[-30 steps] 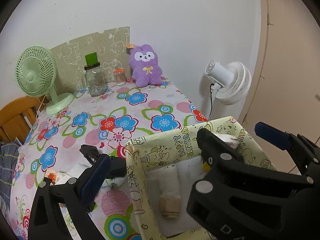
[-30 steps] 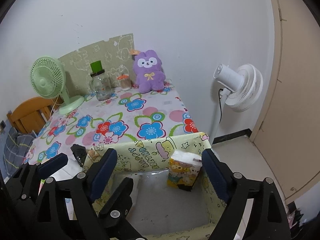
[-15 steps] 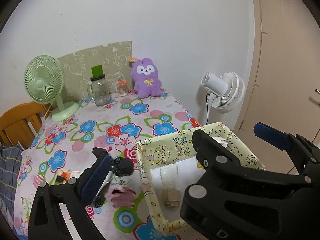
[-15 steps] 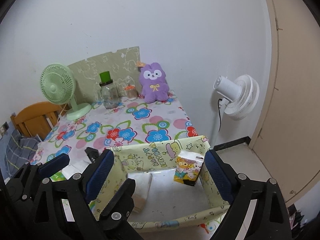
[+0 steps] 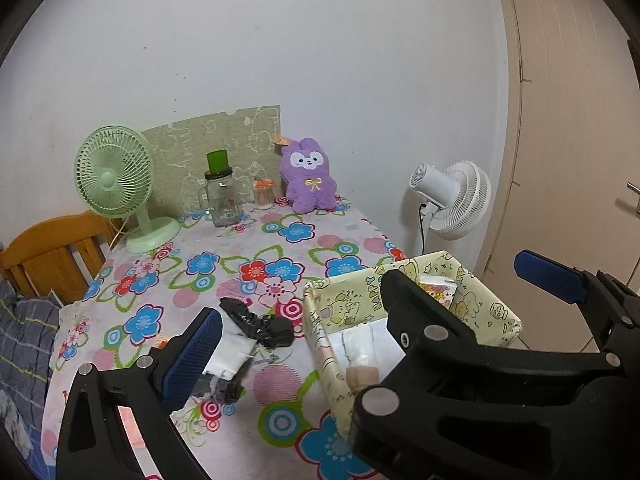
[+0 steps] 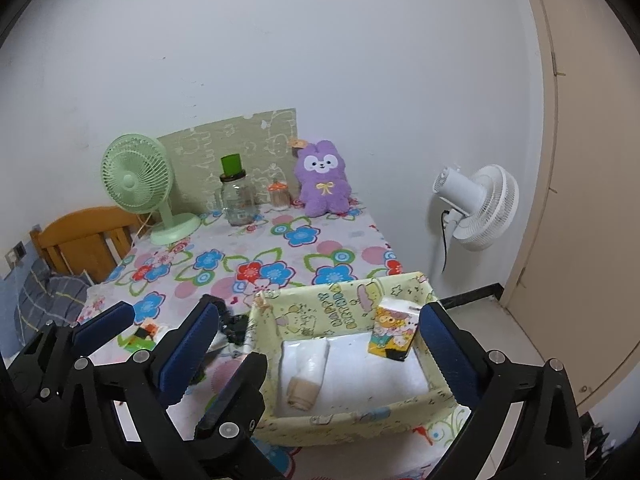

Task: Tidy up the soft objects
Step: 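Lift both tools out of the box and back over the table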

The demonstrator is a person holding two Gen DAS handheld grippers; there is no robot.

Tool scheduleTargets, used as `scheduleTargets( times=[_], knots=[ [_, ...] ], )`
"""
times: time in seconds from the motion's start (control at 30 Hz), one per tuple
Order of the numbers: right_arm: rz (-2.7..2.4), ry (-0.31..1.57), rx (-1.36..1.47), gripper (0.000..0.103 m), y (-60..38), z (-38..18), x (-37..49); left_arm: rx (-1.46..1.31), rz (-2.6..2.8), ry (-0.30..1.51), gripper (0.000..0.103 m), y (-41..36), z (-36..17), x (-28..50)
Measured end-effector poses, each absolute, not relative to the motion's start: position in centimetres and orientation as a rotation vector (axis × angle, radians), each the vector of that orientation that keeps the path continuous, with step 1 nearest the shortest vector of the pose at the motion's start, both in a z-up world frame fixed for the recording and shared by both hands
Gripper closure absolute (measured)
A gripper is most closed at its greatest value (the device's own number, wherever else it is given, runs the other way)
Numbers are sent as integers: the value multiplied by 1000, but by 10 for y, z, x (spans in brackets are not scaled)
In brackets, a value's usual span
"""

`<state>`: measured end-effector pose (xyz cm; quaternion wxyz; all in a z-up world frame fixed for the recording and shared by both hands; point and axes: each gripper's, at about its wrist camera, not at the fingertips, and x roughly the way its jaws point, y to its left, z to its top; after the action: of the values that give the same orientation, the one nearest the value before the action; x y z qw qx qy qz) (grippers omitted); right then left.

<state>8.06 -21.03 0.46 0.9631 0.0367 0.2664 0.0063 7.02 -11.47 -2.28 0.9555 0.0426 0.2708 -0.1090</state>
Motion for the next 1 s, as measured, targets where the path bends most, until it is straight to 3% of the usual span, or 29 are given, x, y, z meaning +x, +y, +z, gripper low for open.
scheduleTargets(
  times=[1.0],
  knots=[
    [76, 543, 14, 0, -137, -8, 57, 68, -202, 567, 0, -45, -39, 43]
  ],
)
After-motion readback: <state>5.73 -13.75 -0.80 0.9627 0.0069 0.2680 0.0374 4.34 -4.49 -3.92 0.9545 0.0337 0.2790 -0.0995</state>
